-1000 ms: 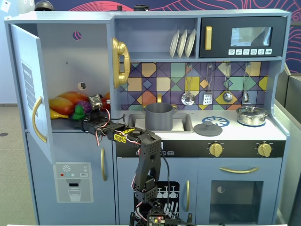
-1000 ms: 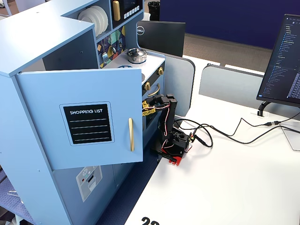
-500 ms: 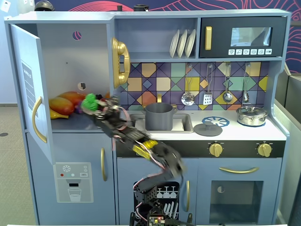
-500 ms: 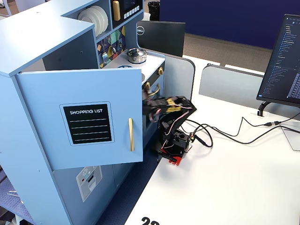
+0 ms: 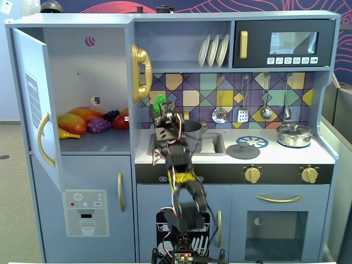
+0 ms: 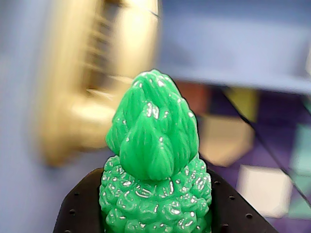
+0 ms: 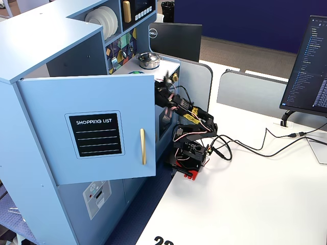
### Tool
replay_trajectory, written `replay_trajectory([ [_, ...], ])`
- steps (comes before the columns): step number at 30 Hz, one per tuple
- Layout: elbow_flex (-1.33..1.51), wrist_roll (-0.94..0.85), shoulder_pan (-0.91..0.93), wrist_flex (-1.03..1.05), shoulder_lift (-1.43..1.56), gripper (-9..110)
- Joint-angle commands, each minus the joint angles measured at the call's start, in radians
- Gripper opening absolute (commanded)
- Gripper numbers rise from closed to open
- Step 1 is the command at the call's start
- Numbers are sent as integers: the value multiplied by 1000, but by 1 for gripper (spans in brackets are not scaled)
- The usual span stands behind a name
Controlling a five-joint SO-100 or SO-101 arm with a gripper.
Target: Pick up the green pineapple from the left cabinet and place it in the gray recipient
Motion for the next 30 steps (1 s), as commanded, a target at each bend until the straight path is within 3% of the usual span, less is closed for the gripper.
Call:
replay_trajectory([
  [1,-184,37,115,-17,-219,0],
  [8,-345,40,235,-103,-537,6],
  [14,-345,135,241,-83,-532,32],
  [18,-327,149,222,-34,-443,33],
  [24,-83,124,158,350,-8,21],
  [30,144,107,187,977,324,13],
])
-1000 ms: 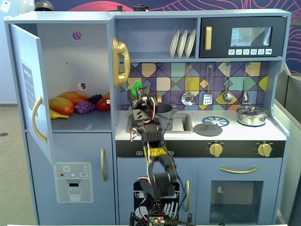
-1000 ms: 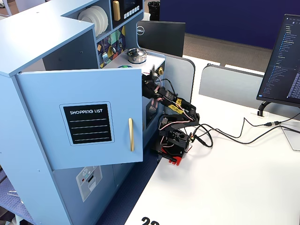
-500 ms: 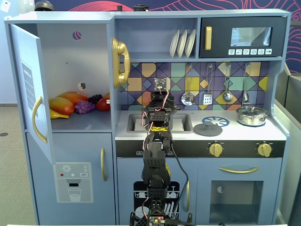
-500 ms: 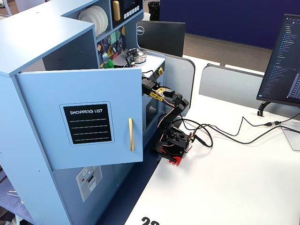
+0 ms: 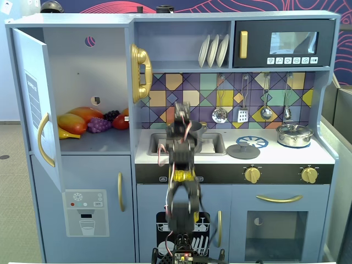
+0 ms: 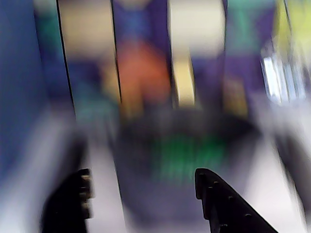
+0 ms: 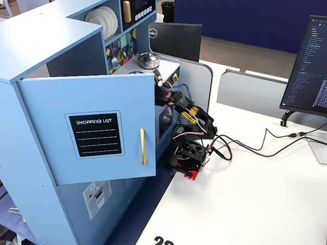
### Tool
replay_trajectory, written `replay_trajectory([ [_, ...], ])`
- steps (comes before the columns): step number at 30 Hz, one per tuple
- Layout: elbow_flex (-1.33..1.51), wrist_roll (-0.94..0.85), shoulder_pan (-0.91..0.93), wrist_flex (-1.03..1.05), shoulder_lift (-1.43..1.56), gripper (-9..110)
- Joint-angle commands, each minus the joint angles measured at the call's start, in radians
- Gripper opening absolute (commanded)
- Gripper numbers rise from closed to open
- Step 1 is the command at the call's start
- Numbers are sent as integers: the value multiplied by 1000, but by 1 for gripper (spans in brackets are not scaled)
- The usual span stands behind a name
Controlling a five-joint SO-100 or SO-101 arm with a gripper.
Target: Pick up the green pineapple from the left cabinet and place it in the gray recipient
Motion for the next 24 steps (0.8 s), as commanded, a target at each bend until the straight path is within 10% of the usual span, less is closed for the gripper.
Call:
replay_trajectory([
  [1,140,-15,14,383,207,11],
  [12,764,54,-43,419,365,5],
  [24,785,141,-121,871,367,4],
])
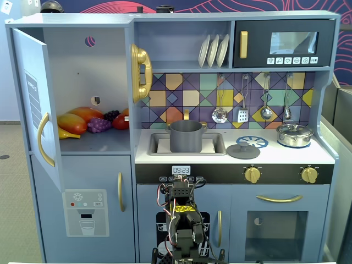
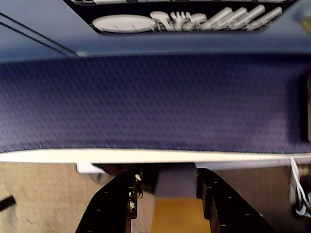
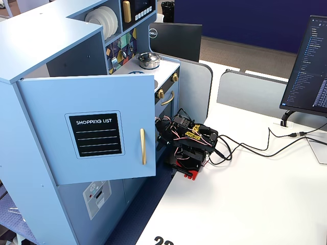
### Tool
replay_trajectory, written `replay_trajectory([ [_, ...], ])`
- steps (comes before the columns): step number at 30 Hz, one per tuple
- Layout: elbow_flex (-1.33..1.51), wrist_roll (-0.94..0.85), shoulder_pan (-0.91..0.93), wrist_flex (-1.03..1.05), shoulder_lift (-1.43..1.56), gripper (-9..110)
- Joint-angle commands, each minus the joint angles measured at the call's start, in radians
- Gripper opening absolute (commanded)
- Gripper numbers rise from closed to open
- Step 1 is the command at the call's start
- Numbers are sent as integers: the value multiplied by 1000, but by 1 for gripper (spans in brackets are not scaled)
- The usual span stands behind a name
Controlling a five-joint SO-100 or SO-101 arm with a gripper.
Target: Pick up the green pineapple from the left cabinet and place it in the gray recipient
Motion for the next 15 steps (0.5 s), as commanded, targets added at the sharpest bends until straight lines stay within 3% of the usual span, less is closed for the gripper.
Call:
replay_trajectory([
  [1,-2,155,-21,158,-5,5],
  [8,-2,49,-14,173,-5,5],
  [15,-2,55,-14,173,-5,5],
])
